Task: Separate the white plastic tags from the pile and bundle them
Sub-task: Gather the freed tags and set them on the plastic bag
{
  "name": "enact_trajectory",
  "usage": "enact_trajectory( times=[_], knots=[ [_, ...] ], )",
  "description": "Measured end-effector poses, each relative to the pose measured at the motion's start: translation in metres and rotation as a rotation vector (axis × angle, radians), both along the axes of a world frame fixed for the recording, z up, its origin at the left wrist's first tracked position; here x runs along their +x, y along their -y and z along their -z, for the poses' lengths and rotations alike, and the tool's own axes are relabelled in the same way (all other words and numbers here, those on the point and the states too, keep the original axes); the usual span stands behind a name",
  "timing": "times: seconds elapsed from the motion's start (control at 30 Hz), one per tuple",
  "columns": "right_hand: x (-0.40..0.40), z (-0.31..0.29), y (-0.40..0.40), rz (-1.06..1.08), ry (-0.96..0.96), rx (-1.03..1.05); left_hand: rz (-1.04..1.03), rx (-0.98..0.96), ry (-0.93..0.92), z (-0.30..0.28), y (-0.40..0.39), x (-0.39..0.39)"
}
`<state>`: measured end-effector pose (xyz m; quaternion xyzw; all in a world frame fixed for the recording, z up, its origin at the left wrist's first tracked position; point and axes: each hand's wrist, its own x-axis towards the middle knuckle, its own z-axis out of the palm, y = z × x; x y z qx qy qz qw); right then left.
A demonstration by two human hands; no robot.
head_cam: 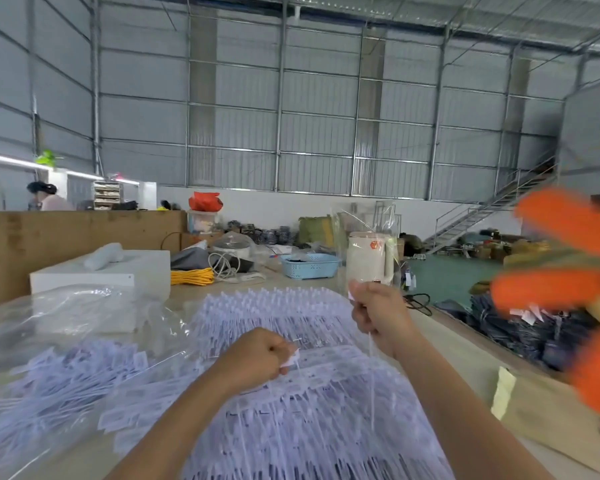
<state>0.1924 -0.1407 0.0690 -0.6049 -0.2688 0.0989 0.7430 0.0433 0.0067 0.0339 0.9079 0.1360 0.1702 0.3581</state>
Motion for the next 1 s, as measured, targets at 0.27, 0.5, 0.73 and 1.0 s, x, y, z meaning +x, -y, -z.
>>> enact_trajectory(
  times=[0.27, 0.5, 0.73, 1.0],
  knots=[
    [-0.055, 0.062, -0.030, -0.253, 0.139, -0.242, 0.084, 0.161, -0.170, 0.017, -0.001, 0.008],
    [-0.062, 0.070, -0.031, -0.267, 0.111, -0.301, -0.025, 0.270, -0.009, 0.018, -0.004, 0.010],
    [-0.060, 0.068, -0.026, -0.185, 0.166, -0.182, -0.084, 0.165, -0.088, 0.015, -0.011, 0.008],
    [-0.056, 0.071, -0.022, -0.254, 0.199, -0.170, -0.056, 0.223, 0.004, 0.011, -0.004, 0.006]
  ],
)
